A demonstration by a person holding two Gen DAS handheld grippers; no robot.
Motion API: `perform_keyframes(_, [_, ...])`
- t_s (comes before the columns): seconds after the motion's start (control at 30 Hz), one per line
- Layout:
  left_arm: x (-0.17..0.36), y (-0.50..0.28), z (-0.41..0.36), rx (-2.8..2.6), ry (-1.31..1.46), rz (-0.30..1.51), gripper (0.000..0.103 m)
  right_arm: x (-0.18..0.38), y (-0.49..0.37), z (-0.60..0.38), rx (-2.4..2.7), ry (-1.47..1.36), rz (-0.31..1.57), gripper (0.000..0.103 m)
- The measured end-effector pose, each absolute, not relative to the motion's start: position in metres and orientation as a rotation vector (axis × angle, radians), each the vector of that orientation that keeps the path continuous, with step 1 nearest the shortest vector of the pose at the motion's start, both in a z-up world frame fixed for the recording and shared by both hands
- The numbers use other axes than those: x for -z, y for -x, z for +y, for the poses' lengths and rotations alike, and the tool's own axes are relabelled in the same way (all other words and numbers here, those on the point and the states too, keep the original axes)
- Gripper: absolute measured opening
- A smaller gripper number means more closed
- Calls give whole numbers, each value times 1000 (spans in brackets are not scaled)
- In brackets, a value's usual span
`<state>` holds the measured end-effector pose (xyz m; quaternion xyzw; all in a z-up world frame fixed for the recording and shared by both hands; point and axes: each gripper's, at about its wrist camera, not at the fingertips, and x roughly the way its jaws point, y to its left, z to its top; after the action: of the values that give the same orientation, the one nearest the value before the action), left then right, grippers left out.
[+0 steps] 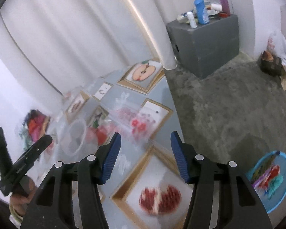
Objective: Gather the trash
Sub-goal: 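Move both tools back to the table, then grasp the clear plastic tub rim with the left tool while the right tool grasps the clear printed bag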
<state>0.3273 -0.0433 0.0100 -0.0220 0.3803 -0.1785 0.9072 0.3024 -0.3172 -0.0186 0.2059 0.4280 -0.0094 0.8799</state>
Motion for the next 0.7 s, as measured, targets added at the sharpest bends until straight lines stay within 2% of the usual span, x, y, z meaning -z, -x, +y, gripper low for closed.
perform_keyframes(0.17, [7,-350,-45,363,47,816,62,29,-338,-297,46,-295,916,52])
perform_keyframes(0.33, [17,-359,-46,368,56,849,47,43,-364,-279,47,-126,935,52])
perform_keyframes(0.53, [26,-363,-47,367,49,878,23,53,-371,-265,26,-39,1021,52])
perform_keyframes(0.63, [28,-362,-48,363,33,883,11,52,-365,-257,39,4,1038,44])
perform_keyframes(0.7, [29,-360,-48,364,32,880,11,51,-361,-256,40,1,1051,38])
